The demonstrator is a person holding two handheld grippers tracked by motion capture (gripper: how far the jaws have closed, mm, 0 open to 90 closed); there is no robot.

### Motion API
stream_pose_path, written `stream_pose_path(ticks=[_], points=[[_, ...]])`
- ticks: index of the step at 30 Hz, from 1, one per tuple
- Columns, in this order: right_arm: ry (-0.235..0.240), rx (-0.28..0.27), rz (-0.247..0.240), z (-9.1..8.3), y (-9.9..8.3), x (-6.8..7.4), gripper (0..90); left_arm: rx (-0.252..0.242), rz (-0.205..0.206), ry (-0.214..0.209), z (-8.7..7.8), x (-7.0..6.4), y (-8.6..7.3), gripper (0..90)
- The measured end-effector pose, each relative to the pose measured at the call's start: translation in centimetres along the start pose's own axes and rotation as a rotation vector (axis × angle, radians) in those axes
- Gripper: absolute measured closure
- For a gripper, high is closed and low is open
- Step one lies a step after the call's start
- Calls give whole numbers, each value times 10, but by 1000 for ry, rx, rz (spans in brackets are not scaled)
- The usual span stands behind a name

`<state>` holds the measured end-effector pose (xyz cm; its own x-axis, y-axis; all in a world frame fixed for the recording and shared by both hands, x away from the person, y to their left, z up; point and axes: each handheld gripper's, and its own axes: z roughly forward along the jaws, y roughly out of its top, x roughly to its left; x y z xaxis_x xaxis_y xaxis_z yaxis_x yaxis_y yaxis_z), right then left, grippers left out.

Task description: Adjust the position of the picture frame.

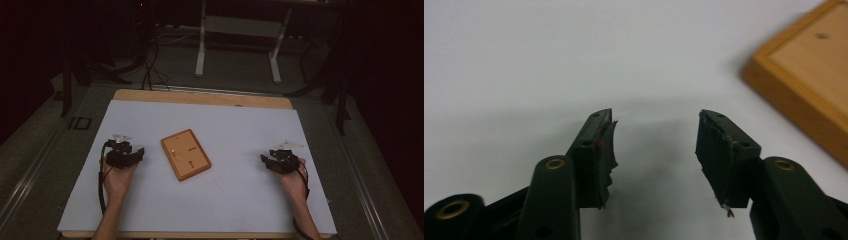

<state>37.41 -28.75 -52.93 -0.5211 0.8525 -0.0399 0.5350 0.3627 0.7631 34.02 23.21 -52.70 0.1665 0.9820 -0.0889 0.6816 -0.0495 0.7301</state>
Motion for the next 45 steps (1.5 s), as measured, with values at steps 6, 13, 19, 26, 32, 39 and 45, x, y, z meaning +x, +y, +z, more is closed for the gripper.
stream_pose_path(ticks=[6,13,19,26,32,39,45], points=[[6,-14,-1,-4,1,0,520,-18,63,-67,-10,-6,4,576],[14,-15,-16,-3,1,1,502,-4,140,-217,-12,-21,11,574],[14,-23,-21,-5,1,0,485,-34,214,-276,-12,-32,12,548],[19,-21,-28,-4,0,0,478,-2,273,-327,-7,-44,13,576],[34,-16,-23,-3,-1,2,474,29,334,-343,-5,-55,17,613],[48,-31,-17,-4,1,3,472,96,404,-339,-2,-69,22,638],[51,-31,-21,-4,1,2,472,134,439,-332,4,-78,27,678]])
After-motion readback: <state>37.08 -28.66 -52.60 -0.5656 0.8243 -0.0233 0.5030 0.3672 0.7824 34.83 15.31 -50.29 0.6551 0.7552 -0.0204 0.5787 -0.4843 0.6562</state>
